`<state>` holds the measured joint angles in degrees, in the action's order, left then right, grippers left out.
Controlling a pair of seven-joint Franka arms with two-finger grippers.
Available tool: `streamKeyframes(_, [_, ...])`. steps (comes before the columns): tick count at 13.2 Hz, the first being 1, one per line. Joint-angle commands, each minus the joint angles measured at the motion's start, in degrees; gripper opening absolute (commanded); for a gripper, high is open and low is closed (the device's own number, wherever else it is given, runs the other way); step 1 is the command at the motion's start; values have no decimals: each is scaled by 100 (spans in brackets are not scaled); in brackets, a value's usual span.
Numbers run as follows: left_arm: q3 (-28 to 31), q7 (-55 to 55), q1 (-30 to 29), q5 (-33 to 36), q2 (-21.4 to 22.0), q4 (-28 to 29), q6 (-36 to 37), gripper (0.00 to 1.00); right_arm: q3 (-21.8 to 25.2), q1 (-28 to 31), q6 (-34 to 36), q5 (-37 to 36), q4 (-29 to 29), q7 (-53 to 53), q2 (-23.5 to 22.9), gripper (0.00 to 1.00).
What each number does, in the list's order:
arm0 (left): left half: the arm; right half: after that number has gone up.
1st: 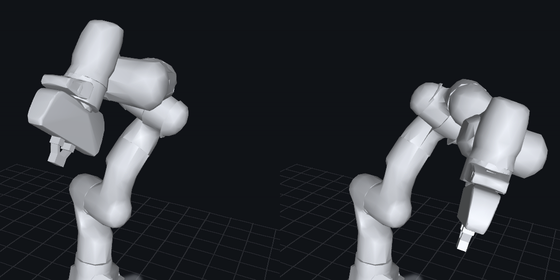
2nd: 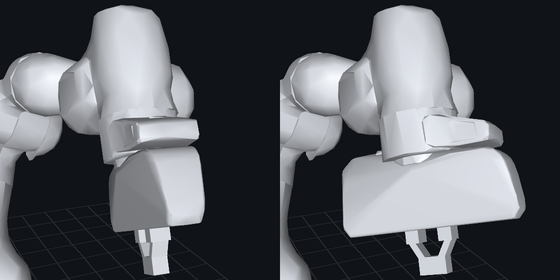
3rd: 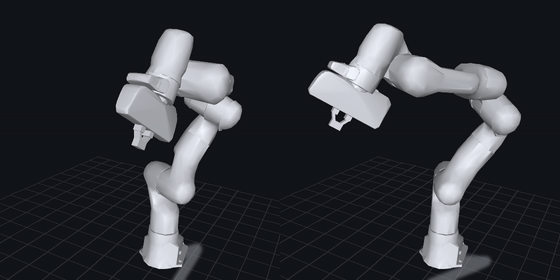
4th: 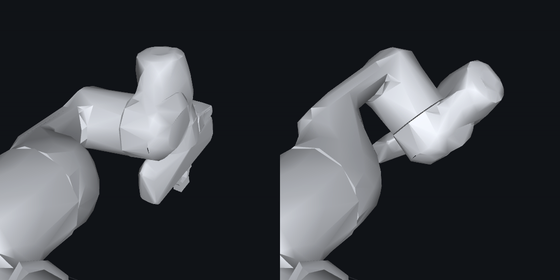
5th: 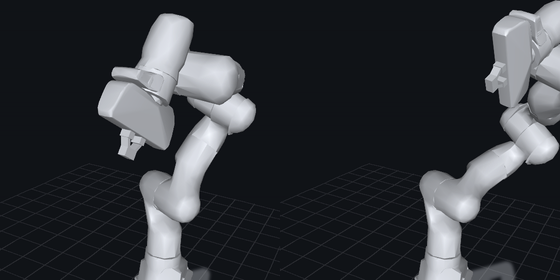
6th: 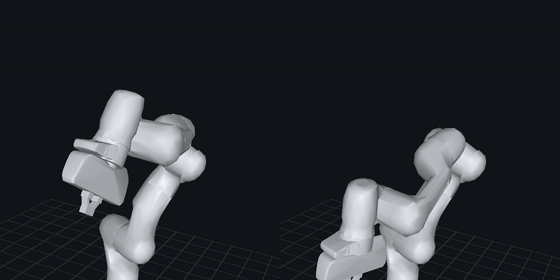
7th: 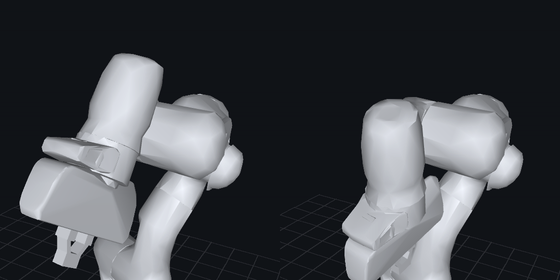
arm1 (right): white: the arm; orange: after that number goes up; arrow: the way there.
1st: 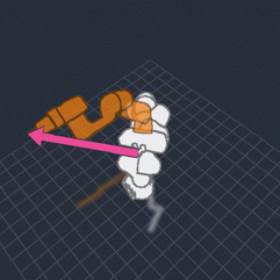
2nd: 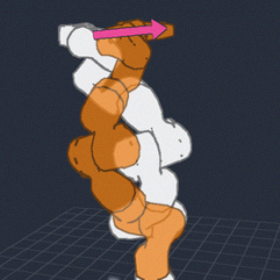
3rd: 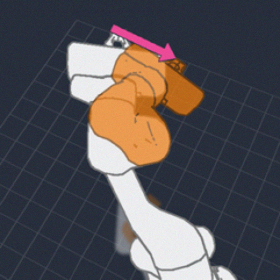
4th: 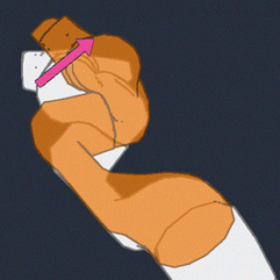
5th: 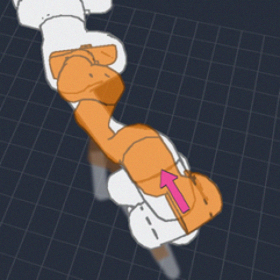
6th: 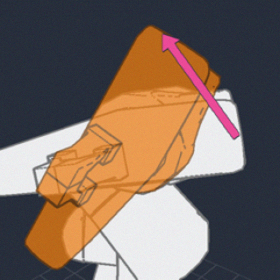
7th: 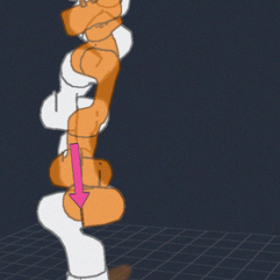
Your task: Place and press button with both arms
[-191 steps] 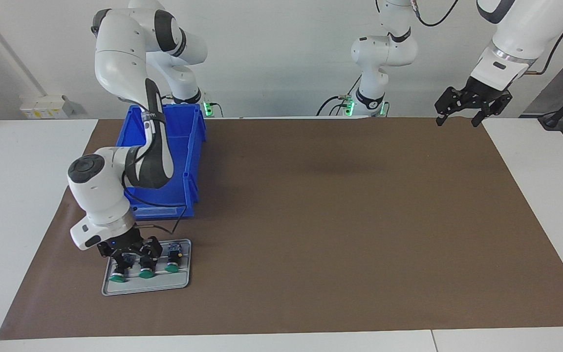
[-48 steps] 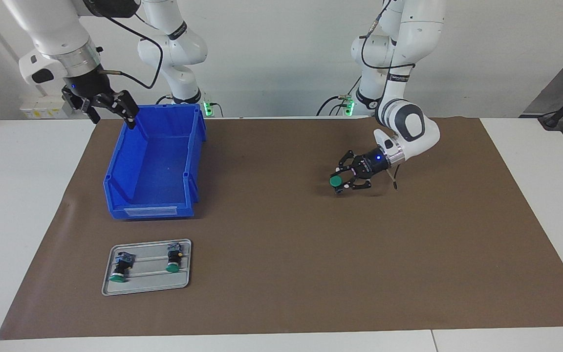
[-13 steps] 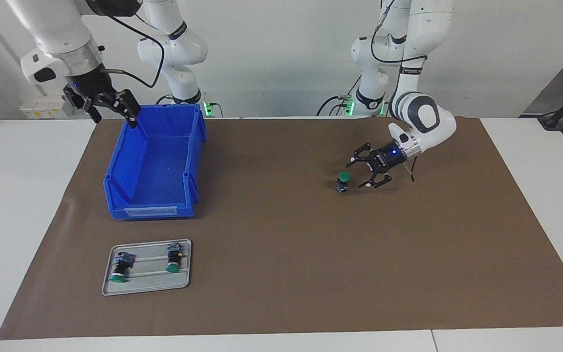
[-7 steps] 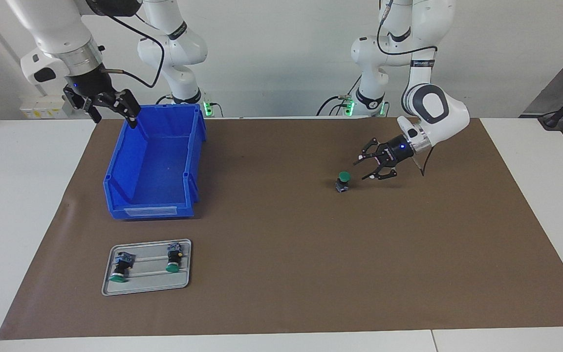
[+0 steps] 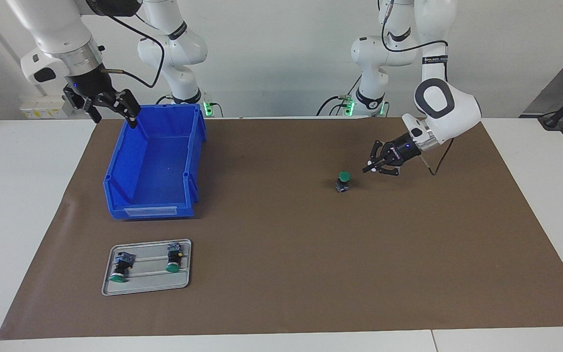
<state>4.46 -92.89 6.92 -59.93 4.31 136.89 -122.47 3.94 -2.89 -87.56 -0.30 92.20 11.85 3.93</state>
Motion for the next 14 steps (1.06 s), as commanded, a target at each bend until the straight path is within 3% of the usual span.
streamKeyframes(1, [-59,385,142,183,61,-48,-285,0,-25,51,-33,153,88,-121,99,100])
streamKeyframes(14, [-68,2468,1223,2002,-176,-338,-1077,0,-25,51,-33,153,88,-121,99,100])
